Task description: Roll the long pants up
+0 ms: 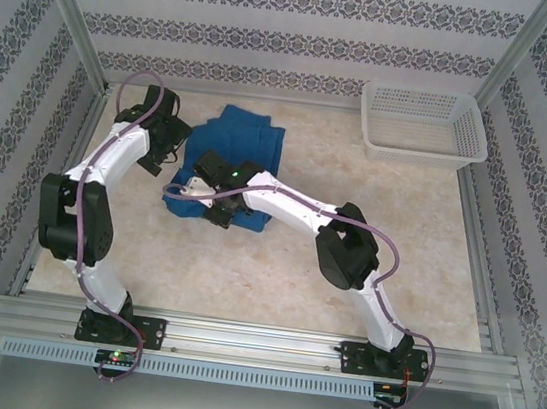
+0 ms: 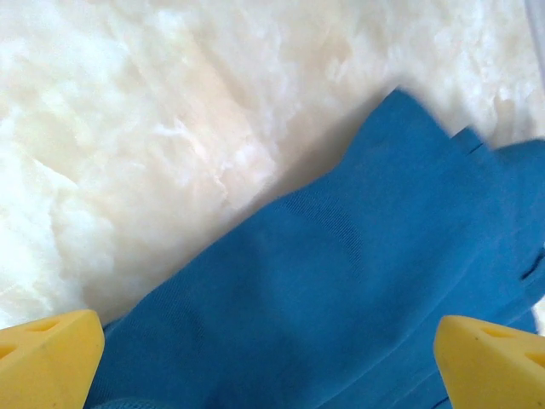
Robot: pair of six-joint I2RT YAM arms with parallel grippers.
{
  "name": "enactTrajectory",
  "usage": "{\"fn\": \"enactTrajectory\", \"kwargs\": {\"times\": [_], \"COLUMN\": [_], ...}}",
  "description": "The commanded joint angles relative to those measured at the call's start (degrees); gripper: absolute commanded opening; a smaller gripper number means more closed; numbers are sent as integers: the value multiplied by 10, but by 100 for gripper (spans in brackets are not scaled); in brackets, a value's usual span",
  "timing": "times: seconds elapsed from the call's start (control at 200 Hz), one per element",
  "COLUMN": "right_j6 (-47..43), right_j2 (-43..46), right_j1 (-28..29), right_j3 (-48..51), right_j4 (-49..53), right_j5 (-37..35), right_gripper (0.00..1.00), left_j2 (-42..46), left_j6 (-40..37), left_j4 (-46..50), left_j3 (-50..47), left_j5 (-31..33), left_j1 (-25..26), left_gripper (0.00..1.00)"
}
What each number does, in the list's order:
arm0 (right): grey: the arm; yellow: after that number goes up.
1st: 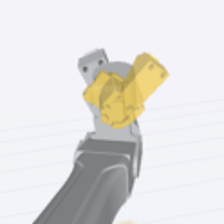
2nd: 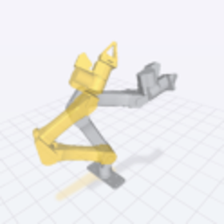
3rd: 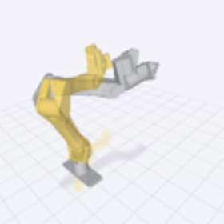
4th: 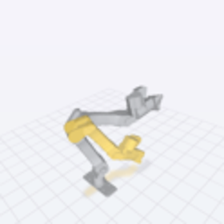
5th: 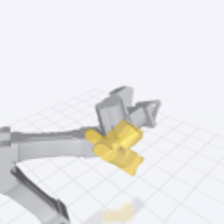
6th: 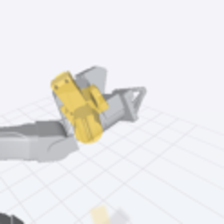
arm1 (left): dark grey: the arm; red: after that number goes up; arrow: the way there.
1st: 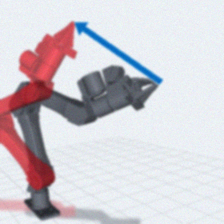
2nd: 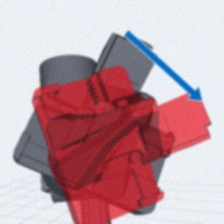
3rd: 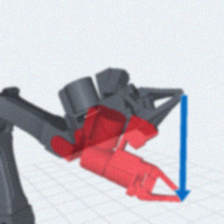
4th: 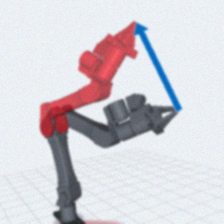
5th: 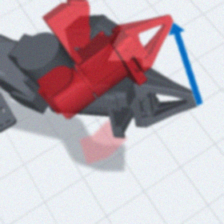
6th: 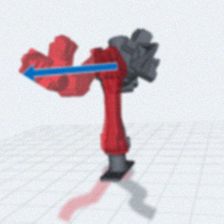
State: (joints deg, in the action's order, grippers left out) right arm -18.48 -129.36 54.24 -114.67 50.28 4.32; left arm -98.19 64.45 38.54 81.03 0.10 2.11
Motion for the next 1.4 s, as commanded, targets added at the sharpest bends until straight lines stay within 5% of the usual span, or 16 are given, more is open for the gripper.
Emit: {"fn": "enactTrajectory", "kwargs": {"times": [0.0,0.11,0.265,0.315,0.665,0.904,1.114,1.394], "right_j6": [36,41,55,57,105,141,143,144], "right_j2": [0,-23,-83,-108,-185,-224,-256,-266], "right_j1": [0,-7,-38,-49,-130,-153,-149,-150], "right_j3": [-75,-143,-258,-302,-338,-337,-334,-305], "right_j4": [133,183,253,278,267,223,217,196], "right_j5": [112,160,223,235,362,396,428,432], "right_gripper": [0,0,0,0,0,0,0,0], "left_j2": [54,103,183,205,306,310,198,25], "left_j6": [-20,-15,-9,-9,11,62,87,80], "left_j4": [27,21,18,16,30,-33,-102,-110], "left_j3": [-35,-84,-150,-168,-232,-285,-253,-138], "left_j5": [8,7,-1,-8,-26,-64,-58,-34], "left_j1": [-8,-8,-7,-6,-4,52,127,141], "left_gripper": [100,96,15,0,0,0,0,0]}}
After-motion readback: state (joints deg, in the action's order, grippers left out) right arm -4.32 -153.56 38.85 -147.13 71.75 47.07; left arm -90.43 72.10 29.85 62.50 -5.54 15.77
